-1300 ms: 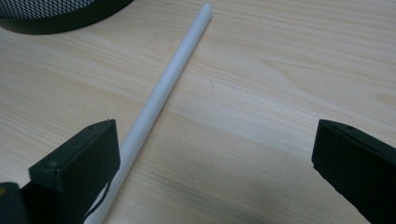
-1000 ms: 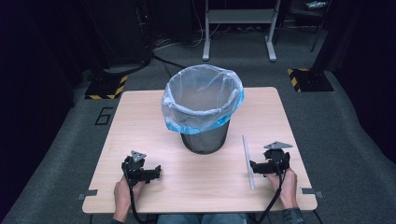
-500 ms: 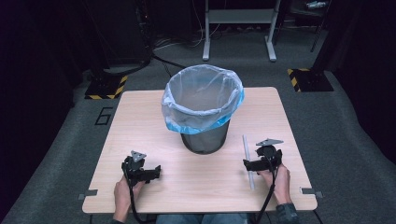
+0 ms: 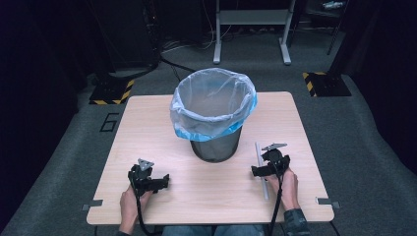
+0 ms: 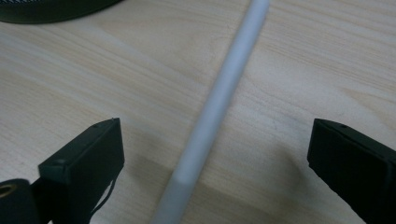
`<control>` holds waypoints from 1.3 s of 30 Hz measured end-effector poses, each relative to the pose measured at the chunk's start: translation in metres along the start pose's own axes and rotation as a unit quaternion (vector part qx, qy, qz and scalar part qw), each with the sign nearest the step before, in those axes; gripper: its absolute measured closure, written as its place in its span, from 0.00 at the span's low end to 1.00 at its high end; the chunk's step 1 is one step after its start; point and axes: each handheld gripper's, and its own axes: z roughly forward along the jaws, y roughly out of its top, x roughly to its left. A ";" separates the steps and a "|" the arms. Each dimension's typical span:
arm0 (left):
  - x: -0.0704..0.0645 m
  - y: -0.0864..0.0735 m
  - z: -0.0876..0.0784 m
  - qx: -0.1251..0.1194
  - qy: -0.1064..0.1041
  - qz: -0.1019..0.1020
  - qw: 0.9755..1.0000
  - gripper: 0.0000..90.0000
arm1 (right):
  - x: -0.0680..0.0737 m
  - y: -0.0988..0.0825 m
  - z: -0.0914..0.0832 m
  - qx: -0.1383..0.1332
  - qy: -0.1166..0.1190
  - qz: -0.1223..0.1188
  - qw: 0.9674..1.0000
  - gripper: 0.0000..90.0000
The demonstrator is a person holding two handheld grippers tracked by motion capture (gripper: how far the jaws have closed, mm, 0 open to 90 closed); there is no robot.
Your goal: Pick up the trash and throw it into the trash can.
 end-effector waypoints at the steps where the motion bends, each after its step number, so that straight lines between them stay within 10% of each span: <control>1: 0.000 0.000 0.000 0.000 0.000 0.000 1.000 0.00 | 0.002 0.001 0.001 0.010 0.001 0.011 1.000 0.07; 14: 0.000 0.000 0.000 0.000 0.000 0.000 1.000 0.00 | 0.003 0.005 0.006 0.017 0.000 0.020 1.000 0.16; 27: 0.000 0.000 0.000 0.000 0.000 0.001 1.000 0.00 | -0.002 0.001 -0.002 -0.021 -0.002 0.023 1.000 0.87; 39: 0.000 0.000 0.000 0.000 0.000 0.001 1.000 0.00 | -0.012 -0.005 -0.009 -0.059 0.027 0.043 0.997 0.89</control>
